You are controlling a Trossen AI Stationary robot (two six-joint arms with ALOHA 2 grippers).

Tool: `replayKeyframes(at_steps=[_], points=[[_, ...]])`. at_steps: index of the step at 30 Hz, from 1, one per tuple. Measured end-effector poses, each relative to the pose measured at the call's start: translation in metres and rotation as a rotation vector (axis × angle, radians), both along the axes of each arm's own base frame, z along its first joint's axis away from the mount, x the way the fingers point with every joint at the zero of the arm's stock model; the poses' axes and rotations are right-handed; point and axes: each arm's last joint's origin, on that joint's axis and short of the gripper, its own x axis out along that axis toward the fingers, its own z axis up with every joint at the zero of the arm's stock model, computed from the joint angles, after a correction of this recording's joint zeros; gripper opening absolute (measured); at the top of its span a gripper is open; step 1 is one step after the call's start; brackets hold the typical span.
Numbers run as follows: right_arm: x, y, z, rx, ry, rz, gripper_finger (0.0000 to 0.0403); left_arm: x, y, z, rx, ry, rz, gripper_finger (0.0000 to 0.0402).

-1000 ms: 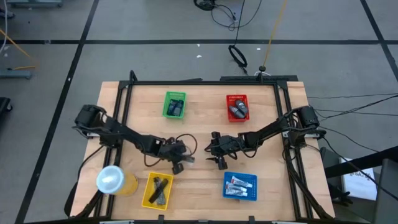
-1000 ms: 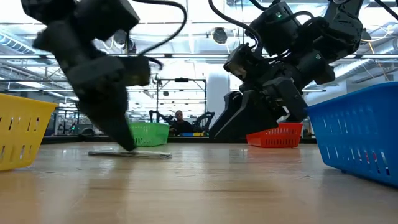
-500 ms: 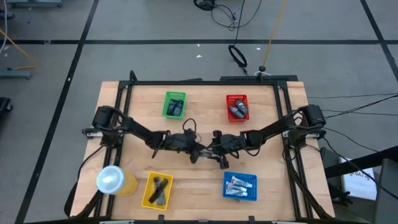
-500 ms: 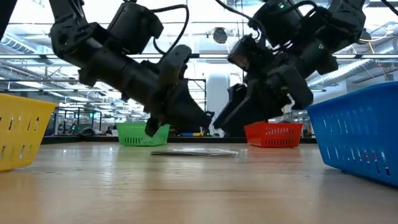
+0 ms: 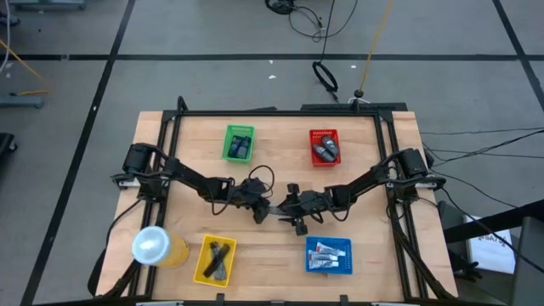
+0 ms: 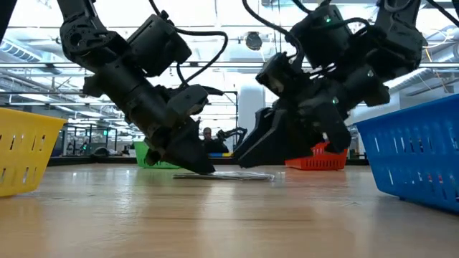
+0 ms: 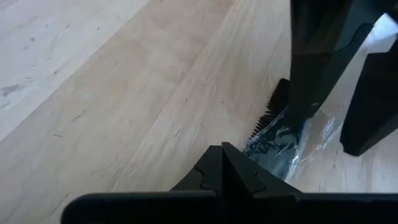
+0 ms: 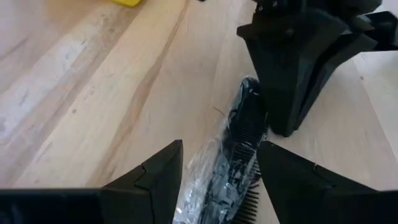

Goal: Pick & Place Travel size toiletries
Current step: Put the black hairbrush into the yellow bin

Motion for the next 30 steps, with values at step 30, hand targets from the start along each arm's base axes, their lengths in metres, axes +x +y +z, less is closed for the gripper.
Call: replayKeyframes(at_steps=[30], points=[[0.011, -0.031, -0.004, -0.321, 0.134, -0.005, 0.0175, -0.002, -0.004, -0.002, -0.017, 0.024, -0.035, 0.0001]])
